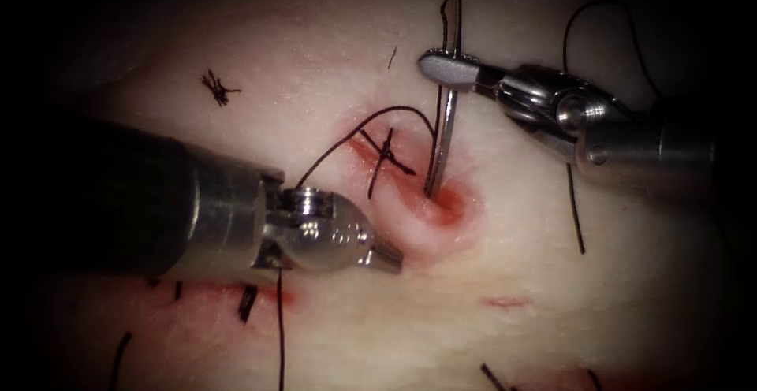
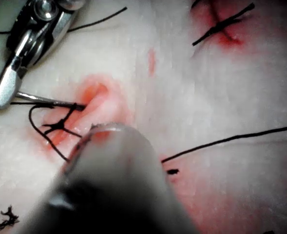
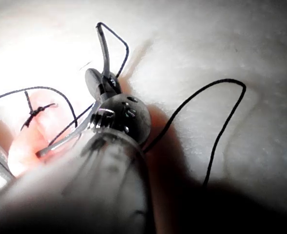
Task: Wound Closure
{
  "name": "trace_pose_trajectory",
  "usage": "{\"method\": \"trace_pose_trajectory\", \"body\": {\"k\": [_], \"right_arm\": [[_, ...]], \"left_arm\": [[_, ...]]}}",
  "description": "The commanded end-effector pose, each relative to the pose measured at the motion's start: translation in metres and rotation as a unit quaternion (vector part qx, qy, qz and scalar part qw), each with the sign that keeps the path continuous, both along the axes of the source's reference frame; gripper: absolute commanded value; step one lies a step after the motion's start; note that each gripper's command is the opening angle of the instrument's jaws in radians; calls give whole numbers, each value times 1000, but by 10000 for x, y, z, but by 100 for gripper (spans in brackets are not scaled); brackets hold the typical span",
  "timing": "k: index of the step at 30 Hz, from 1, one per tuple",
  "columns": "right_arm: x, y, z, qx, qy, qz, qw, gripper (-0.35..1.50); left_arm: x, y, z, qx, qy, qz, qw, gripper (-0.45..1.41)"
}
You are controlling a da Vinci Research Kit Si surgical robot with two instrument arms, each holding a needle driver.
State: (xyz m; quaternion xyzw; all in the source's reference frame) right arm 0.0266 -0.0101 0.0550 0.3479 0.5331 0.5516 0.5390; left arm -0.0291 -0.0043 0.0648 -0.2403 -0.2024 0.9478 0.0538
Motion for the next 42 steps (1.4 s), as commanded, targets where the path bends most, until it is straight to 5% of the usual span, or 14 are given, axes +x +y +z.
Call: {"method": "trace_pose_trajectory", "body": {"k": [1, 17, 32, 42], "right_arm": [[10, -3, -3, 0, 3, -1, 1000, -35], [52, -86, -53, -34, 7, -31, 999, -35], [60, -125, -63, 94, 29, -45, 994, -35], [60, -146, -65, 229, 70, -32, 970, -35]], "left_arm": [[-5, -1, 5, 0, -1, 0, 1000, -11], [2, -3, 4, 0, -3, 4, 1000, -13], [3, -2, 4, 0, -3, 4, 1000, -15], [4, -1, 5, 0, -3, 5, 1000, -15]]}}
